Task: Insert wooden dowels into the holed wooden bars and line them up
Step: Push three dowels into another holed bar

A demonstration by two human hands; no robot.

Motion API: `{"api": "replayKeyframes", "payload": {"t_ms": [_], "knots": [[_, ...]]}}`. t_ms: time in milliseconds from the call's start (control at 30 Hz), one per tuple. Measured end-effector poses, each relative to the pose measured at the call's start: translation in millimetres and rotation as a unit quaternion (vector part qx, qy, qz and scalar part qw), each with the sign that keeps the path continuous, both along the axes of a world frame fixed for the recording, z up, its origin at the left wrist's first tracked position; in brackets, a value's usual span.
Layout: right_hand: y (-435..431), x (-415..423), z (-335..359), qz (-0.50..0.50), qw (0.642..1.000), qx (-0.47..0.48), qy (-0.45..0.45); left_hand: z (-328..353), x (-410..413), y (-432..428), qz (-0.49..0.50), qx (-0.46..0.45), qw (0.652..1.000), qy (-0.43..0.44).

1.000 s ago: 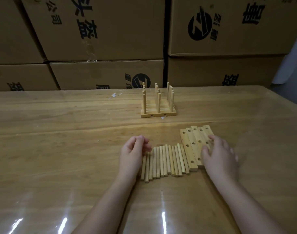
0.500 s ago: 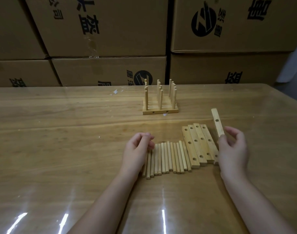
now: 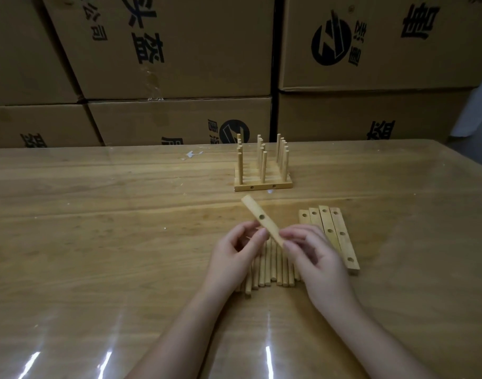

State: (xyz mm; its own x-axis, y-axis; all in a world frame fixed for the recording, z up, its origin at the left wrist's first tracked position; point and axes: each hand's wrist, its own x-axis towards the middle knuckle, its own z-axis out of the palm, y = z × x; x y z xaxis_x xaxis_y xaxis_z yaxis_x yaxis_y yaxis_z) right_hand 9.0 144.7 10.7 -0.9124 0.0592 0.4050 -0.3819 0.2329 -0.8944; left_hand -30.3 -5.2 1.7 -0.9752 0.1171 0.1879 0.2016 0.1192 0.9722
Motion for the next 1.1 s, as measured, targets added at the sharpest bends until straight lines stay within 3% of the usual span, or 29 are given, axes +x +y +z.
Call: {"api": "replayKeyframes", "payload": {"t_ms": [167, 400, 633, 700, 800, 900, 967, 1100], "knots": [[-6.5, 3.0, -11.3, 0.143, 0.987, 0.055, -0.058, -0.4, -4.1, -0.6, 0.018, 0.049, 0.999, -0.003], [-4.4, 4.5, -12.5, 0.101, 0.968, 0.229, 0.022, -1.7, -7.1, -4.1, 0.019, 0.084, 0.996, -0.016], [-5.1, 4.7, -9.8, 0.113, 0.960, 0.255, 0.022, -6.7, -9.5, -0.8, 0.037, 0.037, 0.999, -0.005], [-3.2, 5.5, -8.2, 0.072, 0.956, 0.278, 0.055, -6.4, -9.7, -0.4, 0.037, 0.044, 0.998, -0.008], [3.1, 3.5, -6.5, -0.086, 0.931, 0.332, 0.129, -7.3, -10.3, 0.2, 0.047, 0.053, 0.997, -0.013], [11.3, -1.5, -9.1, -0.184, 0.901, 0.391, 0.038, -7.9, -10.1, -0.4, 0.054, 0.062, 0.996, -0.031], [14.7, -4.2, -14.3, -0.178, 0.879, 0.439, -0.061, -7.7, -9.4, -1.1, 0.060, 0.067, 0.995, -0.035], [15.2, -6.6, -18.3, -0.162, 0.869, 0.459, -0.085, -4.7, -8.4, -0.7, 0.064, 0.082, 0.993, -0.049]]}}
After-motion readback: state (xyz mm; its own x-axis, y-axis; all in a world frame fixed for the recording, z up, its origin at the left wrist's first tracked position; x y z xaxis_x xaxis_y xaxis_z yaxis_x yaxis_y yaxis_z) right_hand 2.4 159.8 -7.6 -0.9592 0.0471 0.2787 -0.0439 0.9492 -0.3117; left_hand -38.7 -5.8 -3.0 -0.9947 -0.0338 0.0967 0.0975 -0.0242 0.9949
